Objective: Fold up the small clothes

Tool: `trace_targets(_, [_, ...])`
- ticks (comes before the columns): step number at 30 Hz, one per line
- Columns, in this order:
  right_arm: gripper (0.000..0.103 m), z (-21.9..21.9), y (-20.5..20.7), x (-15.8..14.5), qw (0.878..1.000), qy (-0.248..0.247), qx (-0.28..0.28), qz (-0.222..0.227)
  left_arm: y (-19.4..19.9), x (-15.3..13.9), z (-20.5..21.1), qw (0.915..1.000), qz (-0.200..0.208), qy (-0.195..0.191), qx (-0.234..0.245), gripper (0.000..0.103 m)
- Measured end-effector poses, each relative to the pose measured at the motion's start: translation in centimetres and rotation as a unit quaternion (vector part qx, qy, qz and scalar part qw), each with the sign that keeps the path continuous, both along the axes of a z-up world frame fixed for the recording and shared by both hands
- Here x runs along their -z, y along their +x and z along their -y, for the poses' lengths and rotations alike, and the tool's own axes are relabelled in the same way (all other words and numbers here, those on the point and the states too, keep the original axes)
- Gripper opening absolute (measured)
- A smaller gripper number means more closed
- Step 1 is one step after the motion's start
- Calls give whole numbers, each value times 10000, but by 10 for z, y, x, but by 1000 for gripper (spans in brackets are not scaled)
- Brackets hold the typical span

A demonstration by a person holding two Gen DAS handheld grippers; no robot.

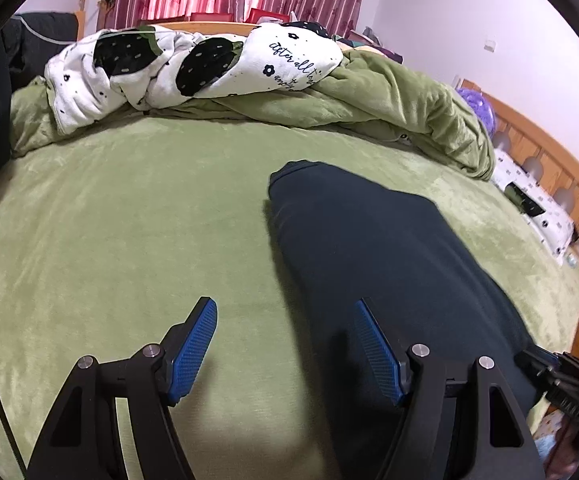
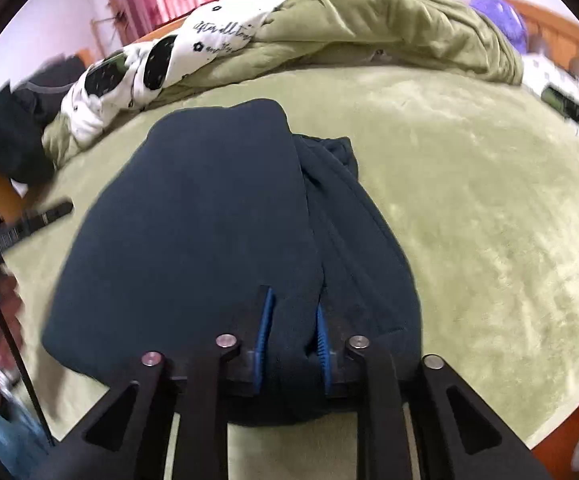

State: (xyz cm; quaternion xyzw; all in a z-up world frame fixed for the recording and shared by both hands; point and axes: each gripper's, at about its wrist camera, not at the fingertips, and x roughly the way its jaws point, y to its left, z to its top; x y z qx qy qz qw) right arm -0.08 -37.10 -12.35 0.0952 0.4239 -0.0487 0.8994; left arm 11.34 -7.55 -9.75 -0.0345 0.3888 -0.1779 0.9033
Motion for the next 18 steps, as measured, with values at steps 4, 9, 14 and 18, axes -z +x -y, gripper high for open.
trace_targets(4, [44, 1, -3, -4, 9998, -88, 86, 134, 0, 1, 5, 10000, -28, -30, 54, 69])
trace_targets(9, [20, -2, 14, 8, 9999, 49, -91, -27, -3, 3, 13, 9999, -32, 7, 103, 69])
trace_targets(14, [10, -9, 8, -5, 9989, -306, -133, 338, -8, 0, 17, 9996, 43, 151, 220, 69])
trace_targets(18, [10, 7, -12, -33, 9965, -446, 119, 694, -10, -2, 25, 9985, 131, 343, 395, 69])
